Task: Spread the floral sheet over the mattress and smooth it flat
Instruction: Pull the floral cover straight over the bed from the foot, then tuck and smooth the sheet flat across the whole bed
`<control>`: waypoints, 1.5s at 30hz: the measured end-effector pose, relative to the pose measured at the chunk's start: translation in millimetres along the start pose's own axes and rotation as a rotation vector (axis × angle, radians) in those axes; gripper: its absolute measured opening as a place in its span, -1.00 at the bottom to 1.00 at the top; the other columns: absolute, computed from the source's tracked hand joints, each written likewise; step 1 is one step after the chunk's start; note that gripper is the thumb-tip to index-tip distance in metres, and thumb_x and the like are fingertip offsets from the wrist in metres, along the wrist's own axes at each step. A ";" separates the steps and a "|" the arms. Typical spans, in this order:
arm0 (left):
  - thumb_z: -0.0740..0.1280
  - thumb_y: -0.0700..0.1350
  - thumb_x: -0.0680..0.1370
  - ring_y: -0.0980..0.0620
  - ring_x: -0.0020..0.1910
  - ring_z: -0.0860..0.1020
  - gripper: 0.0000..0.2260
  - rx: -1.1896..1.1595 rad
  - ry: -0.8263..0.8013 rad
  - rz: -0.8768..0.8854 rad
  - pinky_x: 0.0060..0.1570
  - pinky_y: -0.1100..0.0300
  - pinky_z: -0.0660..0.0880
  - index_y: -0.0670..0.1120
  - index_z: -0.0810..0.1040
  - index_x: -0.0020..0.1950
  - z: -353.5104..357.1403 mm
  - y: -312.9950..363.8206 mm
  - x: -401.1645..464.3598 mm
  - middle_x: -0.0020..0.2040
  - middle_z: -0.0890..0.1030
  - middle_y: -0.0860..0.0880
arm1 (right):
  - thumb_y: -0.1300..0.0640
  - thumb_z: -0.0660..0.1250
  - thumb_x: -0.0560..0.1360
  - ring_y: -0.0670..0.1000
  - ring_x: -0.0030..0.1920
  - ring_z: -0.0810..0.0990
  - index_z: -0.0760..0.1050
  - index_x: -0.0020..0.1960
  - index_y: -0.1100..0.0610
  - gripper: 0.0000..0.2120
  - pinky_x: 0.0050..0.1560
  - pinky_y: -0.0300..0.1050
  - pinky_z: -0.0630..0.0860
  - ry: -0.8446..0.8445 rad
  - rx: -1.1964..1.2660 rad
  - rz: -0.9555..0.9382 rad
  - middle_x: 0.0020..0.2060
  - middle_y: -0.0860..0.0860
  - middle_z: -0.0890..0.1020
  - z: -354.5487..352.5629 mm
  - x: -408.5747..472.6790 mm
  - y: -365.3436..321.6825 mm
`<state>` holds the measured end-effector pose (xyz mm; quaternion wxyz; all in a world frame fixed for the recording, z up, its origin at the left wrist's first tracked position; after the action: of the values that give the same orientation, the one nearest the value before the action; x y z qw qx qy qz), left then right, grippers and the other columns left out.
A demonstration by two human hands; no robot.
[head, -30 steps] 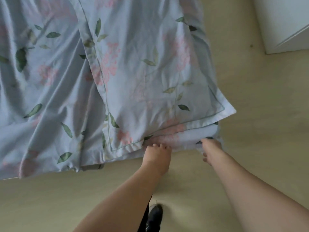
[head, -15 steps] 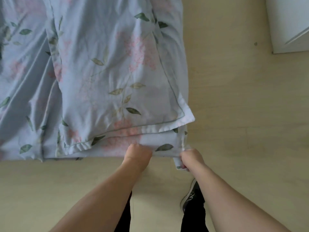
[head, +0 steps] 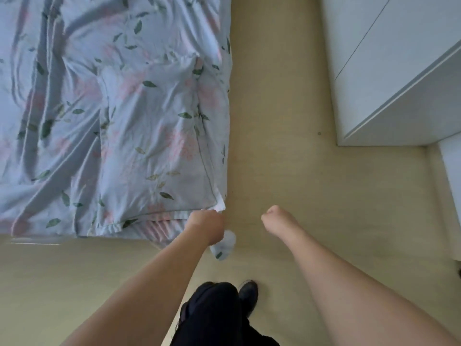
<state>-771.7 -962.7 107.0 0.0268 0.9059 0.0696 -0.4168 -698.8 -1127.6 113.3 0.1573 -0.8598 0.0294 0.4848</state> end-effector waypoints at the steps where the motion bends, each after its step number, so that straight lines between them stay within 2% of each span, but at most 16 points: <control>1: 0.07 -0.11 0.61 -0.11 0.22 0.48 -0.68 -0.042 0.041 -0.005 0.12 0.02 0.45 -0.06 0.37 0.34 -24.1 3.0 -4.4 0.26 0.49 -0.09 | 0.12 0.13 0.52 0.16 0.20 0.52 0.46 0.21 0.19 -0.68 0.06 -0.12 0.41 0.014 0.014 -0.013 0.14 0.19 0.56 -19.9 -10.1 -8.1; 4: 0.05 -0.12 0.61 -0.15 0.25 0.43 -0.70 -0.166 0.106 -0.047 0.15 -0.05 0.44 -0.10 0.38 0.31 -89.9 2.2 -11.0 0.26 0.46 -0.12 | 0.12 0.14 0.51 0.14 0.14 0.51 0.43 0.21 0.19 -0.69 0.09 -0.12 0.41 0.059 0.051 -0.047 0.16 0.18 0.53 -76.4 -33.2 -30.6; 7: 0.04 -0.15 0.60 -0.17 0.27 0.40 -0.70 -0.241 0.108 -0.076 0.18 -0.08 0.43 -0.12 0.40 0.28 -141.8 -6.0 -5.8 0.26 0.45 -0.14 | 0.10 0.14 0.54 0.14 0.30 0.43 0.27 0.43 0.21 -0.52 0.20 -0.09 0.37 0.065 0.071 -0.058 0.35 0.15 0.42 -116.0 -39.0 -50.8; 10: 0.04 -0.14 0.60 -0.20 0.28 0.41 -0.68 -0.282 0.122 -0.092 0.19 -0.08 0.43 -0.12 0.39 0.32 -185.6 -18.6 10.3 0.28 0.47 -0.15 | 0.09 0.12 0.55 0.15 0.37 0.37 0.16 0.51 0.18 -0.45 0.28 -0.07 0.33 0.035 0.046 -0.088 0.43 0.13 0.33 -148.0 -33.9 -80.2; 14: 0.05 -0.02 0.61 -0.16 0.22 0.48 -0.63 -0.309 0.081 -0.093 0.15 -0.03 0.44 -0.12 0.37 0.36 -239.5 -34.5 49.5 0.29 0.49 -0.14 | 0.09 0.13 0.54 0.13 0.35 0.39 0.16 0.52 0.13 -0.45 0.24 -0.10 0.36 0.042 0.041 -0.118 0.44 0.10 0.33 -202.8 -12.8 -122.9; 19: 0.05 0.04 0.61 -0.15 0.26 0.45 -0.58 -0.353 0.106 -0.075 0.22 -0.05 0.42 -0.09 0.33 0.41 -335.6 -52.9 100.4 0.35 0.45 -0.13 | 0.10 0.13 0.55 0.11 0.31 0.43 0.17 0.52 0.13 -0.45 0.17 -0.13 0.36 0.085 -0.008 -0.131 0.42 0.11 0.36 -295.9 22.2 -176.1; 23: 0.04 0.05 0.61 -0.15 0.29 0.43 -0.57 -0.371 0.156 -0.081 0.23 -0.04 0.41 -0.09 0.34 0.41 -409.1 -72.1 125.8 0.36 0.44 -0.12 | 0.10 0.15 0.55 0.11 0.38 0.39 0.23 0.49 0.16 -0.48 0.28 -0.15 0.34 0.131 -0.046 -0.191 0.43 0.13 0.37 -362.9 47.9 -228.8; 26: 0.04 0.06 0.60 -0.12 0.29 0.44 -0.57 -0.381 0.163 -0.106 0.23 0.00 0.41 -0.08 0.34 0.42 -452.0 -90.1 152.8 0.37 0.43 -0.11 | 0.11 0.14 0.57 0.12 0.36 0.40 0.26 0.47 0.19 -0.51 0.24 -0.18 0.35 0.107 -0.043 -0.224 0.41 0.15 0.39 -398.8 71.3 -270.3; 29: 0.06 0.05 0.60 -0.11 0.27 0.45 -0.58 -0.418 0.151 -0.133 0.23 0.01 0.41 -0.08 0.35 0.40 -489.0 -105.8 188.7 0.36 0.44 -0.11 | 0.13 0.13 0.56 0.15 0.29 0.46 0.33 0.41 0.23 -0.56 0.22 -0.10 0.39 0.047 -0.035 -0.238 0.33 0.16 0.45 -424.0 100.8 -304.9; 32: 0.06 0.02 0.61 -0.10 0.27 0.44 -0.60 -0.435 0.140 -0.154 0.20 0.05 0.40 -0.09 0.34 0.40 -533.4 -115.6 235.2 0.35 0.44 -0.10 | 0.17 0.12 0.56 0.13 0.12 0.49 0.41 0.28 0.26 -0.67 -0.01 -0.15 0.37 -0.034 -0.115 -0.273 0.17 0.16 0.50 -455.9 150.0 -341.2; 34: 0.06 0.04 0.61 -0.08 0.23 0.47 -0.61 -0.443 0.146 -0.168 0.16 0.06 0.42 -0.07 0.35 0.39 -569.9 -124.2 264.0 0.32 0.46 -0.08 | 0.14 0.14 0.54 0.06 -0.11 0.46 0.42 0.16 0.19 -0.76 -0.20 -0.17 0.33 -0.037 -0.107 -0.292 -0.03 0.10 0.49 -490.1 183.9 -369.2; 35: 0.06 0.05 0.62 -0.08 0.20 0.48 -0.62 -0.442 0.146 -0.173 0.14 0.07 0.44 -0.07 0.35 0.38 -585.6 -129.2 275.2 0.30 0.48 -0.07 | 0.13 0.15 0.54 0.05 -0.14 0.44 0.43 0.17 0.15 -0.76 -0.23 -0.18 0.32 -0.033 -0.108 -0.303 -0.06 0.08 0.47 -506.6 196.7 -381.9; 39: 0.07 0.04 0.62 -0.07 0.16 0.50 -0.63 -0.442 0.139 -0.231 0.13 0.08 0.45 -0.09 0.36 0.36 -674.0 -163.7 319.9 0.26 0.50 -0.07 | 0.17 0.14 0.57 0.05 -0.03 0.39 0.46 0.30 0.28 -0.64 0.05 -0.13 0.39 -0.024 -0.187 -0.344 -0.02 0.10 0.45 -597.2 243.3 -446.7; 42: 0.05 0.01 0.62 -0.07 0.13 0.51 -0.66 -0.483 0.214 -0.252 0.08 0.09 0.45 -0.09 0.39 0.32 -739.0 -185.4 347.0 0.22 0.52 -0.07 | 0.18 0.13 0.58 0.08 -0.01 0.43 0.46 0.30 0.29 -0.64 0.07 -0.11 0.40 0.014 -0.166 -0.362 0.05 0.16 0.52 -657.4 269.4 -495.2; 45: 0.06 0.01 0.61 -0.06 0.12 0.50 -0.68 -0.500 0.213 -0.279 0.10 0.09 0.46 -0.06 0.42 0.27 -781.6 -205.5 377.9 0.20 0.52 -0.05 | 0.18 0.13 0.59 0.18 0.17 0.51 0.47 0.27 0.31 -0.66 0.15 -0.09 0.44 -0.015 -0.143 -0.392 0.20 0.23 0.53 -697.3 291.5 -542.1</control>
<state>28.1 -637.0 331.0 0.1837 0.8915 0.2963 -0.2893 140.1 -792.0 333.7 0.1875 -0.8543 -0.1743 0.4524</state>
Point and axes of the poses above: each hand's wrist, its own x-axis towards the middle knuckle, its own z-axis out of the palm, y = z × x, the point moved 9 cm from there along x, towards the middle knuckle
